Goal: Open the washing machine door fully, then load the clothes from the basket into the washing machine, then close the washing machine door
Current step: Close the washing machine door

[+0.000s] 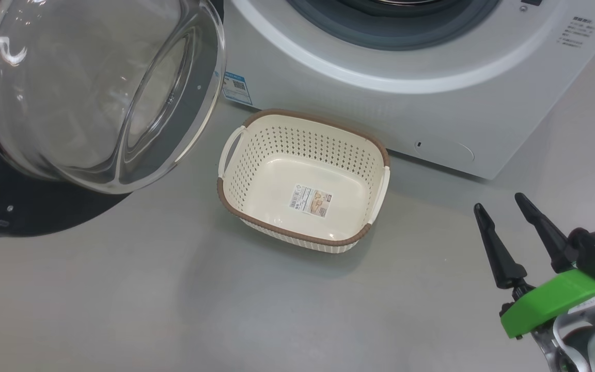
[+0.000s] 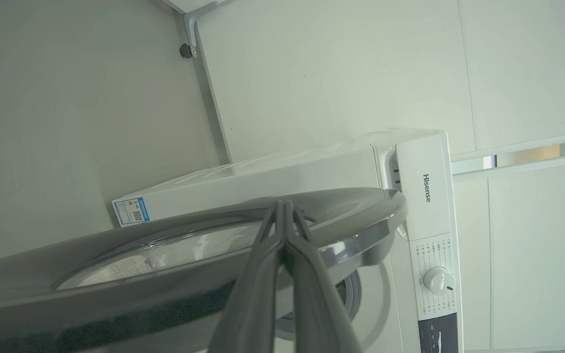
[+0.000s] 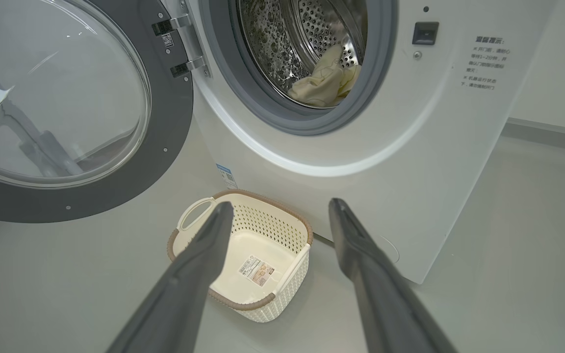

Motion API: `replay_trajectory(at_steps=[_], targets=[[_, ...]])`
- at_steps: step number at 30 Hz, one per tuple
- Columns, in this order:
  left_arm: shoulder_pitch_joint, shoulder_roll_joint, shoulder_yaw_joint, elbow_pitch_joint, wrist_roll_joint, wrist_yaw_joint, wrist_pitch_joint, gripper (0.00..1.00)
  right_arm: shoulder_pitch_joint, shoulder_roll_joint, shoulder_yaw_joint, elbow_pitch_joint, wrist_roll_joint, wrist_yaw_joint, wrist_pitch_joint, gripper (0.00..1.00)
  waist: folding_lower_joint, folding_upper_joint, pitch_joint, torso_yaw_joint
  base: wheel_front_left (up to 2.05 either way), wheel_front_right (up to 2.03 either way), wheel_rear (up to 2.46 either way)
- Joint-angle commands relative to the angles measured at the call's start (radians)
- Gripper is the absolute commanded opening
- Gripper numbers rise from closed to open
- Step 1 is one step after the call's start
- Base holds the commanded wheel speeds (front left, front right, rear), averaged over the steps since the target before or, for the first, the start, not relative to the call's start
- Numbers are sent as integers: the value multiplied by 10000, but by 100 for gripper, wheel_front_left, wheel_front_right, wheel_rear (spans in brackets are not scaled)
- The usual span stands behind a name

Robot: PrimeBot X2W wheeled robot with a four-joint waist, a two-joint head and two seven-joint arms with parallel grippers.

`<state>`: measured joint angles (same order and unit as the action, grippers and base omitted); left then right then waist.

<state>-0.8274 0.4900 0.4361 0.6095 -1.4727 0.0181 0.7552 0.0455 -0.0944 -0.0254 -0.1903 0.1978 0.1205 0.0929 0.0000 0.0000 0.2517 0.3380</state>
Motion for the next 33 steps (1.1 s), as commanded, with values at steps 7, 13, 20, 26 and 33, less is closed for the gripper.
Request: replay_trajectory(at_steps=[7,13,20,26,33], targets=[[373,259,106,-873,-389,53,668,0,-308,-224,247,-334,137,102,56,100,0,0,-6,74,0,0,0],[653,167,258,-1515,-664,57,982,0,-318,-234,280,-283,195,102,59,100,0,0,-12,97,0,0,0],[1276,91,82,-2322,-786,194,1671,0,-331,-210,286,-136,238,102,6,100,0,0,-25,90,0,0,0],[1670,65,25,-2985,-1011,238,2247,0,-314,-181,214,-72,248,102,-36,100,0,0,7,83,0,0,0],[2095,-234,-164,-4122,-1472,337,3020,0,-336,-137,92,-73,213,102,-19,100,0,0,120,126,0,0,0]])
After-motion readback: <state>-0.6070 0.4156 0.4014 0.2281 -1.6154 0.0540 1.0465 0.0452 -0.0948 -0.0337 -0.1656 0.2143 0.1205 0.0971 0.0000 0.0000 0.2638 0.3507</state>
